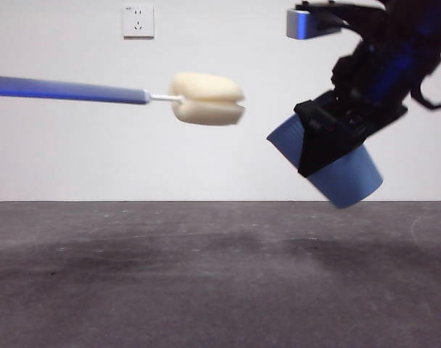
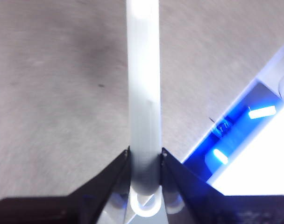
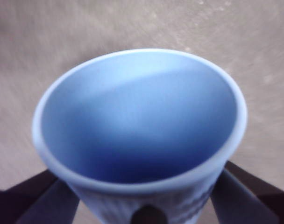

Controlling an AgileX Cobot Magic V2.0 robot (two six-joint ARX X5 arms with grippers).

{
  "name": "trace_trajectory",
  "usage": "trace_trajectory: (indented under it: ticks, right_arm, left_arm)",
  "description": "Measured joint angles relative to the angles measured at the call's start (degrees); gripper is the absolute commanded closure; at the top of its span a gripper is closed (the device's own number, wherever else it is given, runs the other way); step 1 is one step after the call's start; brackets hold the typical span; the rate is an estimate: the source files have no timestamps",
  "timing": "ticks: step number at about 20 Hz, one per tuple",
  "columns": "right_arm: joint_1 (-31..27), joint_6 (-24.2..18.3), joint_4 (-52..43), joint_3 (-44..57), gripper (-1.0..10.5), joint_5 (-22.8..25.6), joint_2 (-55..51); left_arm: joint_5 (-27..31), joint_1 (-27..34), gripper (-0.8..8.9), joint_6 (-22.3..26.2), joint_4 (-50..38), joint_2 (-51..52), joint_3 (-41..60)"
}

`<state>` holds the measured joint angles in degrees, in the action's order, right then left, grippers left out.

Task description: Pick up the cup brush,pick up the cup,insert the brush into the cup,clean the cup,put the cup brush back,put the cup back to the fixed position on the table

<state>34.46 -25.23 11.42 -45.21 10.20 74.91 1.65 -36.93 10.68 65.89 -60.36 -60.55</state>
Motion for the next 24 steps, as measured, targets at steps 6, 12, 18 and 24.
trace_trajectory:
  ticks: [6,12,18,24]
  right_arm:
    - [5.2,-15.4,8.8,-3.1,9.6,10.7,0.0]
    - [6.5,-24.7,10.5,-3.1,9.6,15.4,0.0]
    - [10.6,-28.0,11.0,-3.1,9.6,16.1,0.0]
    - [17.7,-31.4,11.4,-3.1,9.6,17.9,0.2]
  left_arm:
    - [-0.4,-2.1,8.22,4.8,-0.5,-2.9,0.0]
    - [-0.6,-6.4,8.22,5.4,-0.8,-3.6,0.0]
    - [-0.6,-9.0,8.22,5.4,-2.8,-7.1,0.0]
    - [-2.4,-11.5,8.22,4.2,-8.1,-11.8,0.0]
